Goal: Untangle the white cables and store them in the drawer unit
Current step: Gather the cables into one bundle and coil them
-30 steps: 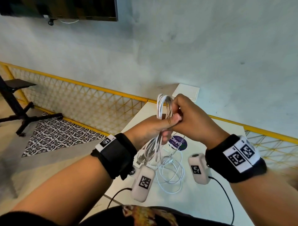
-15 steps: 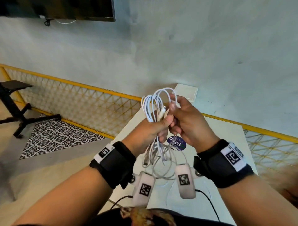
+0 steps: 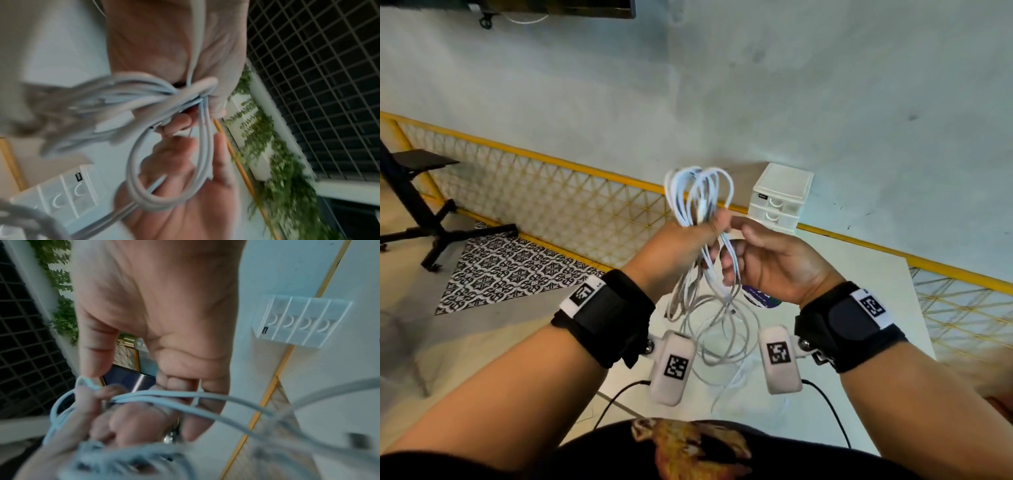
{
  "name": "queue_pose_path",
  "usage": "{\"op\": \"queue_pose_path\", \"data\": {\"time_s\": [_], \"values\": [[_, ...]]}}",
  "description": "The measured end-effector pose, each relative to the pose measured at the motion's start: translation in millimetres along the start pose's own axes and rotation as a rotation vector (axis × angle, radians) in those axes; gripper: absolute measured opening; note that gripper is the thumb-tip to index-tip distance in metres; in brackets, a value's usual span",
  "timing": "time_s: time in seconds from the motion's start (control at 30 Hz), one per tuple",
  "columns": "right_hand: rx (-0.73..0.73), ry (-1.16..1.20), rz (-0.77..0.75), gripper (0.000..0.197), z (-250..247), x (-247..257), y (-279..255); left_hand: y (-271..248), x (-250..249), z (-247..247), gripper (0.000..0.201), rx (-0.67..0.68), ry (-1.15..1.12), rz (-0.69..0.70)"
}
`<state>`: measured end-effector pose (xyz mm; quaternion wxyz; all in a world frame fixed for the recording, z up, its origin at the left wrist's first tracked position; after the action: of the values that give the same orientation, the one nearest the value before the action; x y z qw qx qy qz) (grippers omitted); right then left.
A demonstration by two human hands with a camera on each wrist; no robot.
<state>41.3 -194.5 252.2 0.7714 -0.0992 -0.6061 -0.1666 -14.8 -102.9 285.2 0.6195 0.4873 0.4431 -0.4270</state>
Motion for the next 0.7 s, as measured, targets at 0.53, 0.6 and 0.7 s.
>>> {"op": "queue_pose_path", "data": {"time_s": [0.53,0.6,0.7], "values": [[-0.259,-0.755,0.195,0.051,-27,-63,4,18,-36,-31,0.018,-0.024,0.039,0.099],[-0.359,-0.885,0.18,0.034,-36,-64,0,22,-43,-42,0.018,-0.096,0.037,0.135],[-0.437,-0.823,0.172,0.018,-62,-67,-21,29,-50,-82,0.018,-0.254,-0.012,0.186]]}}
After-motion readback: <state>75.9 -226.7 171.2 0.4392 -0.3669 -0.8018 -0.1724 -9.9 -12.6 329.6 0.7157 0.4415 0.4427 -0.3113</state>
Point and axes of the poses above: each hand's wrist, its own y-axis towards the middle knuckle, its own z-axis out of the palm, x = y × z, the point moved 7 cm from there along y, towards the middle knuckle, and after that the axes turned 6 degrees about -y, right-handed, at the moved point
